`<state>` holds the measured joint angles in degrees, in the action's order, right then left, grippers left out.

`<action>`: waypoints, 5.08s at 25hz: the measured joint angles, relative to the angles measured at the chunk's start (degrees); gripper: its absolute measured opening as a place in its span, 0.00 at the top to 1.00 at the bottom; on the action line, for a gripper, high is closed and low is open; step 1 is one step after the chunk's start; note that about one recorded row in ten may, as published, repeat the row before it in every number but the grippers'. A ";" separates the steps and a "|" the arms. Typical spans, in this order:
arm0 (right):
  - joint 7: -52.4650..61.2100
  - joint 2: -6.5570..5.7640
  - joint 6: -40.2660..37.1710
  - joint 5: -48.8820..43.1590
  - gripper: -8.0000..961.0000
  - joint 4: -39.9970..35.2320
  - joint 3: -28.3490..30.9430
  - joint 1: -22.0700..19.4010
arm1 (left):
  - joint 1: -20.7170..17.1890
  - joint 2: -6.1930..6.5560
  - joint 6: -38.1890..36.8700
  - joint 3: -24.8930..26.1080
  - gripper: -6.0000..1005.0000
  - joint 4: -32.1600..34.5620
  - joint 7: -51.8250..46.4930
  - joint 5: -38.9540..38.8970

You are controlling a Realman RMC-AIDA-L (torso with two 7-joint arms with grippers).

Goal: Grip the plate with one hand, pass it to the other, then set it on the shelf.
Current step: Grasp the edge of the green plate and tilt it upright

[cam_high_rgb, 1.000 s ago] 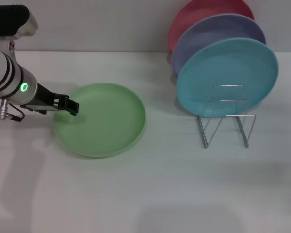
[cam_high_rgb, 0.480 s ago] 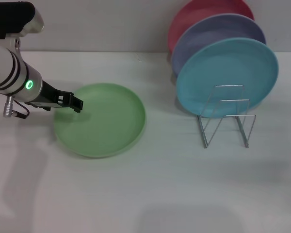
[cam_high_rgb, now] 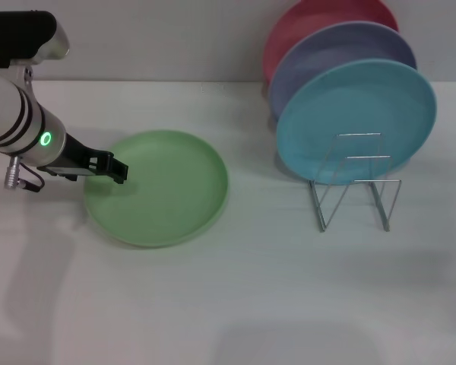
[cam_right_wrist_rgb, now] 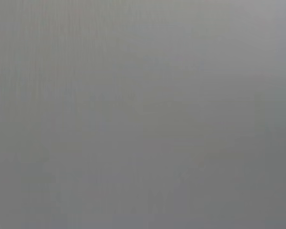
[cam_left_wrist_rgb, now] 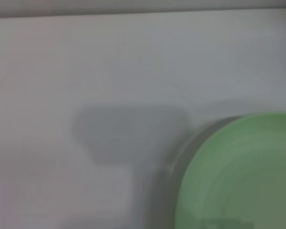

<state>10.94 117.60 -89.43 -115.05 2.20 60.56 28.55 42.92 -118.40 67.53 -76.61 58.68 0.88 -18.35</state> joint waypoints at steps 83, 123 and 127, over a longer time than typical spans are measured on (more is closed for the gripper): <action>-0.05 0.00 -0.04 0.00 0.46 -0.27 0.00 -0.52 | 3.27 0.26 -1.62 0.27 0.73 -8.75 0.88 2.89; -0.11 -0.31 0.03 0.11 0.46 -0.26 0.00 -0.55 | -4.74 0.00 -15.20 5.35 0.96 -1.28 10.60 -8.45; -0.13 -0.38 0.09 0.07 0.46 -0.26 0.00 -0.53 | -7.86 -0.03 -20.12 4.46 0.96 1.10 13.05 -12.73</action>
<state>10.81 117.22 -89.34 -114.98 1.93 60.56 28.02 35.06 -118.43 47.41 -72.15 59.77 13.92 -31.08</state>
